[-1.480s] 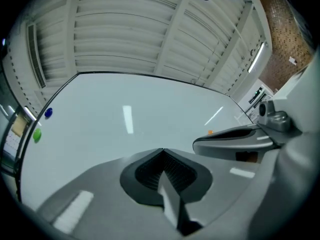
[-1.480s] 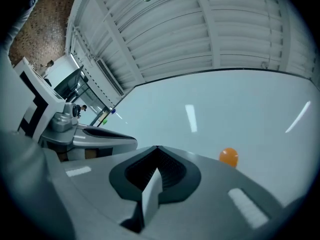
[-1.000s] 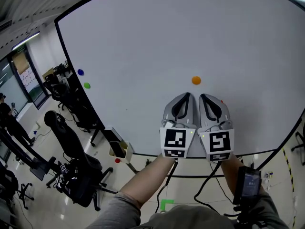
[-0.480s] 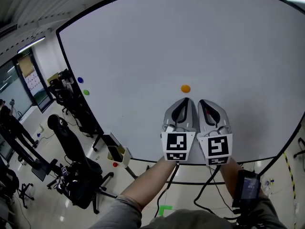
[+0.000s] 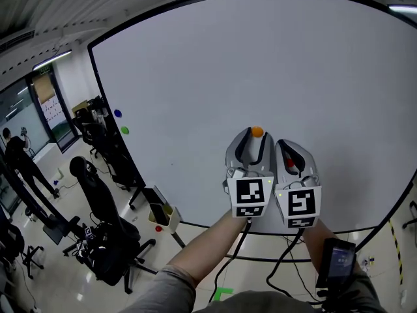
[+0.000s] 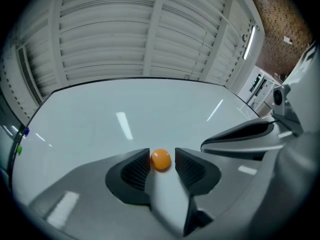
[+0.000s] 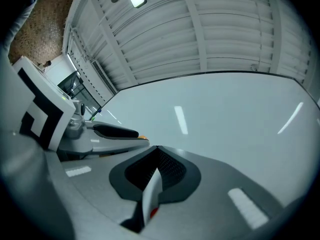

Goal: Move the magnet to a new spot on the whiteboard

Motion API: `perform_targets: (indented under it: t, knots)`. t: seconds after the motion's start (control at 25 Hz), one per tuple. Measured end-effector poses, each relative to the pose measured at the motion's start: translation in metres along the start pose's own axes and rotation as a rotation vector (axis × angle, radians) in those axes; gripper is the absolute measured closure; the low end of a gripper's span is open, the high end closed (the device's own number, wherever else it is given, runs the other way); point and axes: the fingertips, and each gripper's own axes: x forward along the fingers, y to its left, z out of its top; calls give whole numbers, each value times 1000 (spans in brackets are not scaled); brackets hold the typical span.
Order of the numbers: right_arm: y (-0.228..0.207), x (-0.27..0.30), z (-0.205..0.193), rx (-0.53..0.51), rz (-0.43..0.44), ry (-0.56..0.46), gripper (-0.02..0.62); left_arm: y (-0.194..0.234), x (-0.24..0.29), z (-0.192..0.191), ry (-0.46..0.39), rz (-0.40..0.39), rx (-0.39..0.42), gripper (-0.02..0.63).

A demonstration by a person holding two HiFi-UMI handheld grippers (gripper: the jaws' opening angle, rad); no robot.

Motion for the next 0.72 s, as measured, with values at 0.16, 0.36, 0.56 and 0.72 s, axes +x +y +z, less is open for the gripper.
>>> perform_targets:
  t: [0.16, 0.36, 0.56, 0.72]
  knots:
    - [-2, -1, 7, 2, 9, -16, 589, 1, 1, -1, 4, 27, 25, 492]
    - [-8, -2, 8, 18, 34, -27, 589, -2, 4, 3, 8, 28, 21, 486]
    - [-6, -3, 7, 36, 70, -35, 589, -4, 1, -1, 37, 34, 4, 486]
    - [3, 2, 10, 38, 89, -37, 589, 7, -6, -5, 65, 46, -32, 486]
